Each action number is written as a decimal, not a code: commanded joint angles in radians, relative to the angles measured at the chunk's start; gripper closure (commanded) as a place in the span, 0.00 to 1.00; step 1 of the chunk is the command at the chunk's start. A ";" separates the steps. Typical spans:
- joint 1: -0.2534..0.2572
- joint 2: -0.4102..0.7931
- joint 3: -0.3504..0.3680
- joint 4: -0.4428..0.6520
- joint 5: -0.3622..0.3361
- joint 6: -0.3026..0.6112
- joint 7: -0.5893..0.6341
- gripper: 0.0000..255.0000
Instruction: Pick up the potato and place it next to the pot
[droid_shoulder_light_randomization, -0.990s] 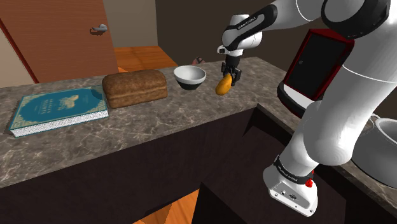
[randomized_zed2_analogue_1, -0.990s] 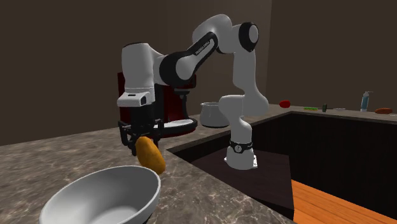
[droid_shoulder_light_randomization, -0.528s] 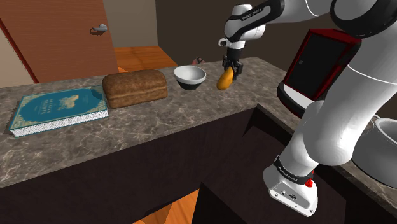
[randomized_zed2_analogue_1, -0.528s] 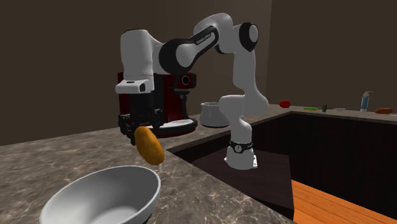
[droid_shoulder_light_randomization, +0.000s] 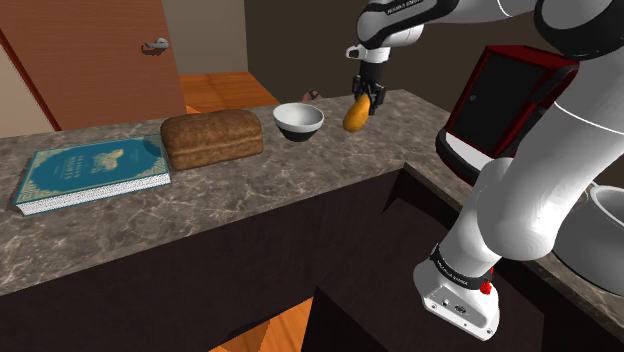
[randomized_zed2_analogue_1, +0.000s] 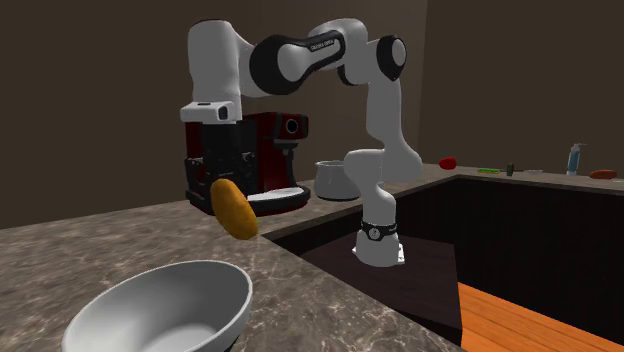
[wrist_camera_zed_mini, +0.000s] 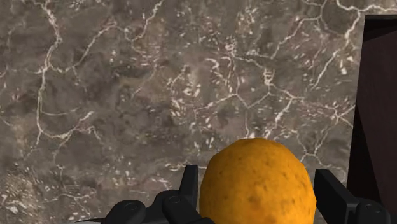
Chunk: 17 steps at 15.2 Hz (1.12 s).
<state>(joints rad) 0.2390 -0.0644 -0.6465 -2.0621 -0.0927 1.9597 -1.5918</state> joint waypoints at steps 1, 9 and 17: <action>0.000 -0.007 0.001 0.021 -0.004 -0.027 0.001 1.00; 0.003 -0.031 0.009 0.107 -0.014 -0.134 0.006 1.00; 0.006 -0.038 0.014 0.208 -0.015 -0.241 0.004 1.00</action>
<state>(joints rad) 0.2447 -0.1069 -0.6326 -1.8694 -0.1106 1.7313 -1.5866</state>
